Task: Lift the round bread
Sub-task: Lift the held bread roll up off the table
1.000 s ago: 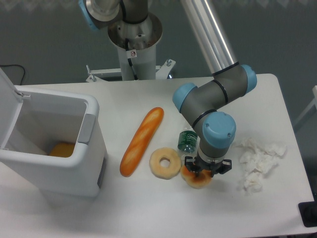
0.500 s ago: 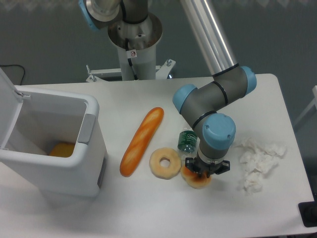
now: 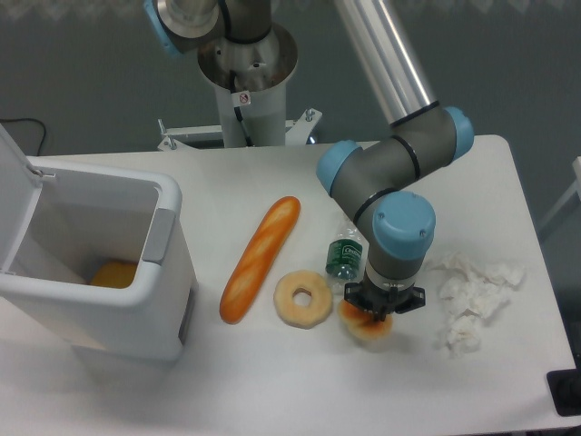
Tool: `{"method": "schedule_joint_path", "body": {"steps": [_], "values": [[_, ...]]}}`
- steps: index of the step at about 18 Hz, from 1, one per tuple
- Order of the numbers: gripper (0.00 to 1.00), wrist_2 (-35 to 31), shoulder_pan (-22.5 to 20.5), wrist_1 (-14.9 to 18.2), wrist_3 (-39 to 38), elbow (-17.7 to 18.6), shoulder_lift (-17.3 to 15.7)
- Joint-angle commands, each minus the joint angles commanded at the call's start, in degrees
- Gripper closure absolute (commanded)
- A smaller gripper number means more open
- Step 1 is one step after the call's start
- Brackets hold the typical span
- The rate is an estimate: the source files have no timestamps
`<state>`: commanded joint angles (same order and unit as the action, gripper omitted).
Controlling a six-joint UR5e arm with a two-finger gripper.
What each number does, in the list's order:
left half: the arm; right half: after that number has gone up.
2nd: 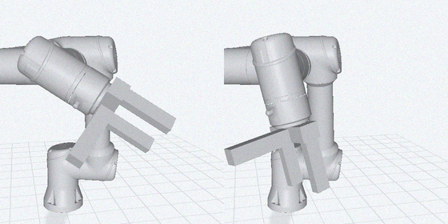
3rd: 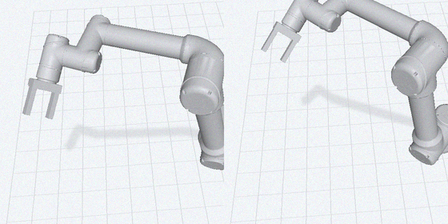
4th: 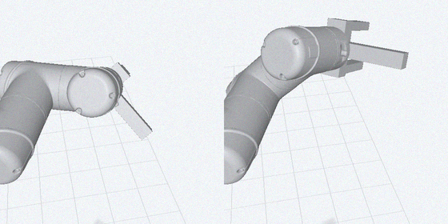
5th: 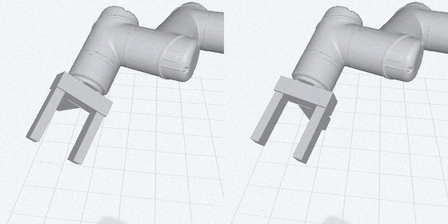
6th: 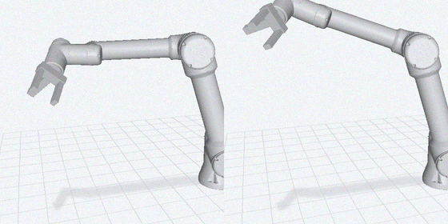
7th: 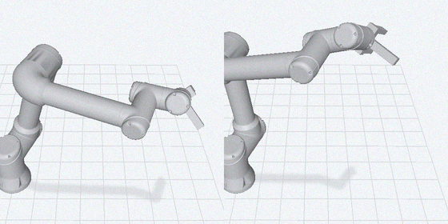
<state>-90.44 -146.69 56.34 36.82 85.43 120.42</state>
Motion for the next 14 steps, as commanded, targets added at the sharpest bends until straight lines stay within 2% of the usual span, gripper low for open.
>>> {"method": "schedule_joint_path", "body": {"steps": [2,5,9,12,14], "values": [[1.0,-0.09,-0.7,0.44,0.79,-0.35,-1.76],[1.0,0.09,-2.37,2.37,8.58,-0.35,-4.74],[1.0,-0.26,-3.87,6.84,15.1,-0.79,-8.44],[1.0,-0.44,-4.92,12.11,22.75,-3.68,-10.29],[1.0,-0.79,-5.19,15.1,23.64,-6.75,-10.47]]}}
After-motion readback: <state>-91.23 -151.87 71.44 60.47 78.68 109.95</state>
